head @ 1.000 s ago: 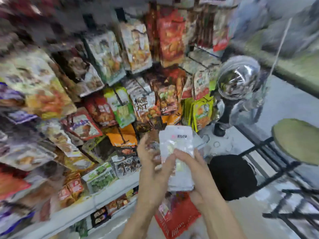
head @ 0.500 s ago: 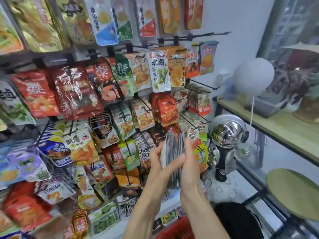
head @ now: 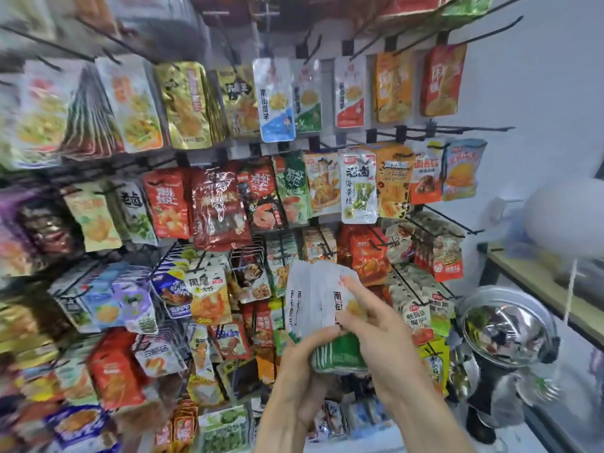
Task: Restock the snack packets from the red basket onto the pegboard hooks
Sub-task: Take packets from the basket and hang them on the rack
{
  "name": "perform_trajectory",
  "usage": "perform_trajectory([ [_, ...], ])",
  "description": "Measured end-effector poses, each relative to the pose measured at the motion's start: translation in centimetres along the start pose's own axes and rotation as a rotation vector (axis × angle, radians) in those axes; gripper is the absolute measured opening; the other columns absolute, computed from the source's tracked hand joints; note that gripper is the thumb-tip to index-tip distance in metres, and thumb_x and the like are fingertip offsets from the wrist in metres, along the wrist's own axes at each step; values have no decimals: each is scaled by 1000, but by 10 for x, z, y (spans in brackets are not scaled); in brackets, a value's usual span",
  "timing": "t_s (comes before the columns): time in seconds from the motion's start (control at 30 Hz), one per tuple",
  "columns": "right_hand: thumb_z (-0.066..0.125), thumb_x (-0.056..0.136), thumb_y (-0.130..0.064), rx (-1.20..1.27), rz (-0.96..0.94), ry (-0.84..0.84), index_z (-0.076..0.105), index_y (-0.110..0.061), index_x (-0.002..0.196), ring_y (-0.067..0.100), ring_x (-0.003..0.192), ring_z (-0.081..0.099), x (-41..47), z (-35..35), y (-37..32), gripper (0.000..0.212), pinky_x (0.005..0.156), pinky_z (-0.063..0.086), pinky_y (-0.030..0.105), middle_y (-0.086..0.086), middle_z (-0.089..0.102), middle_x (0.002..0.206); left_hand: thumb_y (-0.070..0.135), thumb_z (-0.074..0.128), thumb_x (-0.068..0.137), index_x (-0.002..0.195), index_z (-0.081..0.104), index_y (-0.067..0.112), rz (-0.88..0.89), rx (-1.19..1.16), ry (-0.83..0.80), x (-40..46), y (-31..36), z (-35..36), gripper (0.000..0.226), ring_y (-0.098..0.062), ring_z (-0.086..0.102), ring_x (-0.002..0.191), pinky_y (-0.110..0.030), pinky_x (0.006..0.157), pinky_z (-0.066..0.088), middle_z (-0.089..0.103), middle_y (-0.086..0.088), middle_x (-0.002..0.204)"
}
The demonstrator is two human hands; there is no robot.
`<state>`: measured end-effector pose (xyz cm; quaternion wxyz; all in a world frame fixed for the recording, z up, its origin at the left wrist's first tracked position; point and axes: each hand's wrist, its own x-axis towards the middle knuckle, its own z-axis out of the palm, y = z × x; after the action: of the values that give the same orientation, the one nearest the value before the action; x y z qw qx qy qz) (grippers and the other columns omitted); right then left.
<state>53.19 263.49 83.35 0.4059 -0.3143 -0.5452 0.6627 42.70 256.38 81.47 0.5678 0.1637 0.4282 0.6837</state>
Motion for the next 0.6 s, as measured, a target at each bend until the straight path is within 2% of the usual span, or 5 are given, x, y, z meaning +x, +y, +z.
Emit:
perform_trajectory([
  [0.1,86,83,-16,-67,-72,101,69,-54,121,22,119,67,13,11,-1,56,91,61,48,-7,69,132,14,85,66,107,79,-7,20,-56,-39,5,17,-8,47,-38,73,89,-45,78,60,72,-31,116],
  [0.2,94,74,-22,-126,-143,151,71,-42,121,17,98,76,22,20,-11,56,79,64,45,-6,78,108,12,79,69,103,79,-10,53,-85,-98,13,34,-16,40,-38,74,85,-45,76,62,73,-31,110],
  [0.33,91,73,-7,-48,-170,98,68,-28,122,11,93,77,31,32,-29,58,76,65,39,-9,79,103,16,92,49,98,77,-10,84,-64,-124,24,50,-16,57,-38,72,80,-44,69,61,72,-31,102],
  [0.4,92,72,-6,-30,-186,70,68,-26,122,14,95,77,37,35,-33,59,74,64,36,-4,79,108,19,89,48,90,79,-5,99,-52,-137,28,60,-15,49,-37,71,78,-42,68,57,73,-27,99],
  [0.6,91,71,-4,-53,-320,59,68,-25,122,5,96,75,56,51,-52,60,72,61,23,-17,78,105,14,91,41,105,67,-6,189,-97,-106,40,100,-13,72,-38,71,85,-44,77,59,72,-29,108],
])
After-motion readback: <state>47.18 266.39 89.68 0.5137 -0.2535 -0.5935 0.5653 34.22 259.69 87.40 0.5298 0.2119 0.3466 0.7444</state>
